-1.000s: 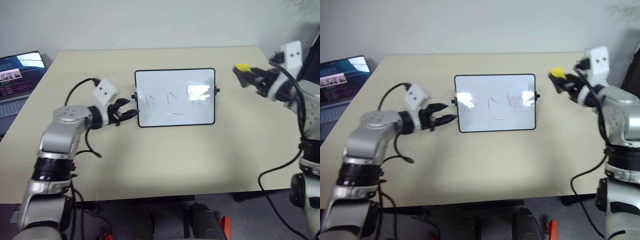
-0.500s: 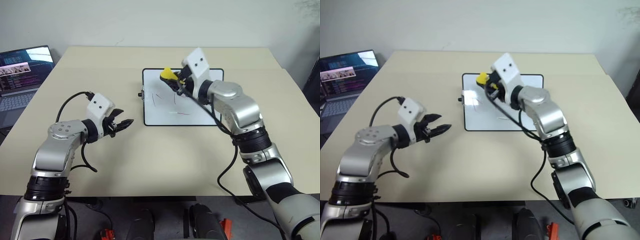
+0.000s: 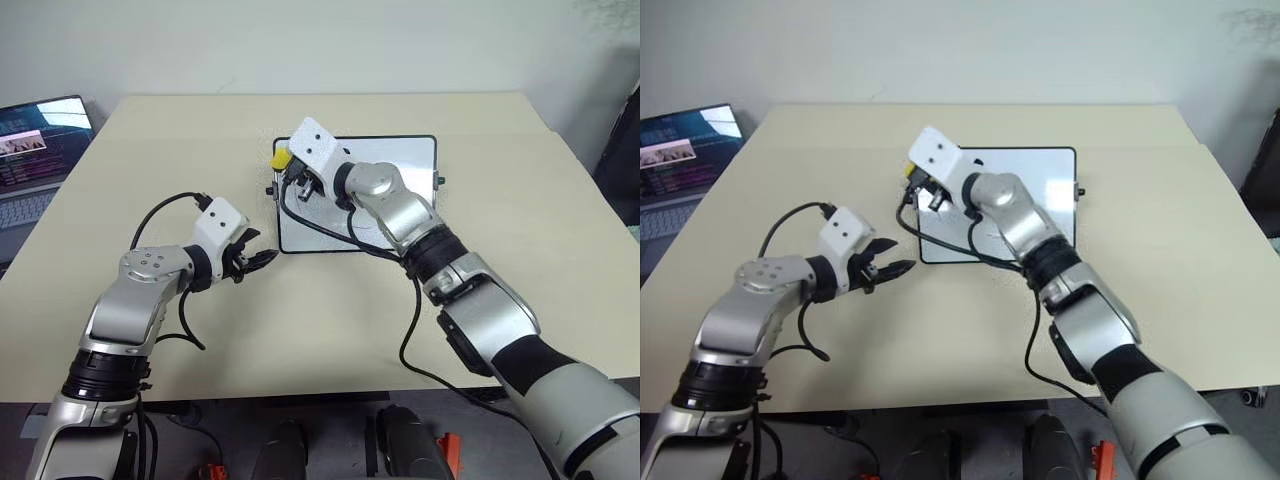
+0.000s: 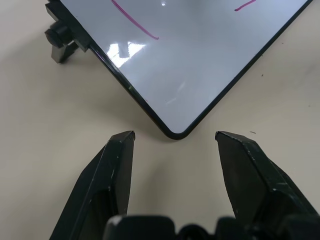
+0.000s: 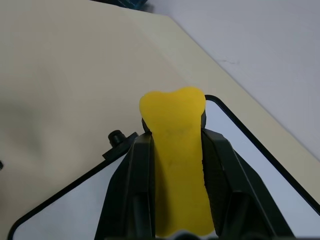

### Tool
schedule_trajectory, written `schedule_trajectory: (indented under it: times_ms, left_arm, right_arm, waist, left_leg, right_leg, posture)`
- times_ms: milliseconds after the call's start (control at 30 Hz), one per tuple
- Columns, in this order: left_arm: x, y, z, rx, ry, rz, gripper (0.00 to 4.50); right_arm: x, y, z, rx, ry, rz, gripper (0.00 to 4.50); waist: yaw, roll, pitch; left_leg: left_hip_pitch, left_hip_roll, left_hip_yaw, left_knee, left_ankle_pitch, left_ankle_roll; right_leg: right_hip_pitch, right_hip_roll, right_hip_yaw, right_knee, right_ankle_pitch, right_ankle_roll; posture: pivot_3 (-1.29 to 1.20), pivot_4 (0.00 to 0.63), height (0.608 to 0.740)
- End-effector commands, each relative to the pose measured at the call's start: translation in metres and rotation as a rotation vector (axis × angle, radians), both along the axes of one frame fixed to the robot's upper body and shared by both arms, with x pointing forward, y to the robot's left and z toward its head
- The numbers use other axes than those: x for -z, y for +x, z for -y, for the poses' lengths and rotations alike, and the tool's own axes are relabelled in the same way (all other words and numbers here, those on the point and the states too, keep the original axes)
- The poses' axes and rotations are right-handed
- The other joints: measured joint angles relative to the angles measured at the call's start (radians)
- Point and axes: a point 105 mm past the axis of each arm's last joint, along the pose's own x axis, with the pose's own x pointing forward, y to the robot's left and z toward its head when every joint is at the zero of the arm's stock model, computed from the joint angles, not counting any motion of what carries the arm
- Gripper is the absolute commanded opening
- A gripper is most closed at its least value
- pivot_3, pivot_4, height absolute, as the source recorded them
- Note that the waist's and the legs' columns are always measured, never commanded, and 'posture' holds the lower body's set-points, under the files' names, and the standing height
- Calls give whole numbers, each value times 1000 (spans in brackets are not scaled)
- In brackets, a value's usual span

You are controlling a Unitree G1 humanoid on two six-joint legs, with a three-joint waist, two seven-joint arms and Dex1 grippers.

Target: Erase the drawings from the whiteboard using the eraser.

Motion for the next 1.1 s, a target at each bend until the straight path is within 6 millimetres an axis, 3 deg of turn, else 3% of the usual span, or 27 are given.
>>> schedule_trajectory:
  times_ms: [33, 433, 533, 733, 800, 1000, 1100]
  left_arm:
    - [-13, -3, 4, 17, 2, 47, 2785]
    - [-11, -8, 2, 10, 6, 33, 2785]
    - [-11, -8, 4, 17, 6, 31, 2785]
    - [-11, -7, 3, 14, 8, 33, 2785]
    - [-11, -7, 3, 14, 6, 32, 2785]
    - [-10, -6, 5, 19, 4, 33, 2785]
    - [-11, -5, 6, 21, 3, 35, 2785]
  right_arm:
    - [-7, 3, -3, 7, -6, 49, 957]
    - [47, -2, -9, -17, -107, -75, 957]
    - [71, -7, -7, -37, -149, -135, 957]
    - [94, -12, -2, -53, -173, -203, 957]
    - [90, -8, 2, -17, -144, -194, 957]
    - [42, 17, 20, 151, 6, -65, 957]
    - [32, 22, 26, 192, 38, -44, 957]
  waist:
    - [0, 0, 0]
    - [-17, 0, 0]
    - [-19, 0, 0]
    - [-19, 0, 0]
    - [-19, 0, 0]
    - [-14, 0, 0]
    - [-12, -1, 0]
  left_leg:
    - [0, 0, 0, 0, 0, 0]
    - [0, 0, 0, 0, 0, 0]
    - [1, 0, 0, 0, 0, 0]
    - [7, 0, 0, 1, 0, 0]
    - [12, 0, 0, 1, 0, 0]
    - [12, 0, -1, 3, 2, 0]
    - [12, 0, -1, 3, 2, 0]
  right_leg:
    - [0, 0, 0, 0, 0, 0]
    - [-1, 0, 0, 2, 0, 0]
    - [0, 0, 0, 3, 0, 0]
    - [3, 1, 2, 8, -1, -1]
    - [6, 1, 2, 10, -1, -1]
    - [6, 2, 2, 13, -1, -2]
    - [6, 2, 2, 13, -1, -2]
  posture:
    - [0, 150, 740]
    - [0, 150, 740]
    - [0, 150, 740]
    - [0, 150, 740]
    - [0, 150, 740]
    - [0, 150, 740]
    - [0, 150, 740]
